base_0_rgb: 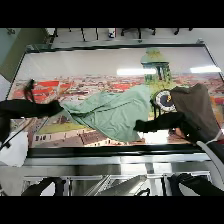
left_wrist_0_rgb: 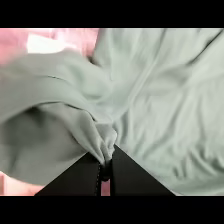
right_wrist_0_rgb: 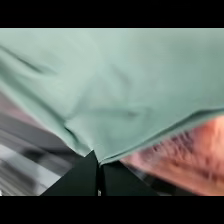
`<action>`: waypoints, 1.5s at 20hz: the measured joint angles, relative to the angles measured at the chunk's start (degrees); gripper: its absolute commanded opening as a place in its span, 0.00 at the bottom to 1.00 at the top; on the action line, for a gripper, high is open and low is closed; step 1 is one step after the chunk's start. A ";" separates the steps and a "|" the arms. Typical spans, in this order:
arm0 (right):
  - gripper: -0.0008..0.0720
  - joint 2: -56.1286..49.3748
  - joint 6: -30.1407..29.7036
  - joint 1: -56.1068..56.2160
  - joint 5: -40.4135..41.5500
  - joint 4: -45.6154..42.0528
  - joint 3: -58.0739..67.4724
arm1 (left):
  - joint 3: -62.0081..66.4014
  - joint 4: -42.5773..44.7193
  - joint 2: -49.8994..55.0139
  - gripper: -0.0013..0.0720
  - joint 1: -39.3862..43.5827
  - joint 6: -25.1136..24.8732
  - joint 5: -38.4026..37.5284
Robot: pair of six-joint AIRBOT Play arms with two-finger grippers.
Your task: Fold the shirts.
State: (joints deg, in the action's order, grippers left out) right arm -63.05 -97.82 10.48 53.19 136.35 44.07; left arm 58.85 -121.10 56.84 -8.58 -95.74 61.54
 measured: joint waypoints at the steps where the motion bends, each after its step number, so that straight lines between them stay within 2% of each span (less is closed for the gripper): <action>1: 0.04 3.06 -0.28 -2.36 0.61 0.26 5.03 | 3.15 -0.04 -3.52 0.04 -1.81 -0.02 -0.07; 5: 0.04 14.21 -0.63 -13.35 3.87 0.70 30.67 | 21.81 -0.15 -16.52 0.04 -11.54 -0.11 -4.39; 8: 0.04 19.08 -1.25 -20.22 4.79 -0.28 48.57 | 36.83 -0.31 -21.75 0.04 -20.79 -0.11 -7.78; 12: 0.04 21.20 -1.75 -25.38 4.79 -2.91 62.75 | 52.06 -1.01 -20.44 0.04 -30.05 -0.09 -8.66; 16: 0.04 17.44 -1.97 -26.56 9.84 -2.10 66.16 | 56.87 -7.82 -14.10 0.04 -32.24 -0.63 -3.41; 18: 0.04 13.31 -2.12 -24.81 13.49 -1.01 65.42 | 54.23 -12.55 -10.29 0.04 -29.46 -1.92 0.31; 20: 0.04 8.39 -2.19 -20.92 15.63 -0.66 62.49 | 49.09 -14.58 -5.84 0.04 -22.67 -3.98 2.75; 23: 0.04 0.02 -3.28 -13.92 15.43 -1.46 55.04 | 38.88 -10.91 1.88 0.04 -9.35 -6.97 2.60; 26: 0.04 -11.17 -3.67 -9.57 10.29 -5.09 47.95 | 30.23 -0.52 12.17 0.04 1.31 -7.65 -4.11; 30: 0.04 -27.04 -3.15 -8.66 1.57 -7.10 44.33 | 26.97 6.97 27.98 0.04 6.25 -7.37 -13.25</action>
State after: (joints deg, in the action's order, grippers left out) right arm -90.08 -100.97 1.83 54.76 129.25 88.40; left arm 85.82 -114.13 84.82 -2.33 -103.11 48.29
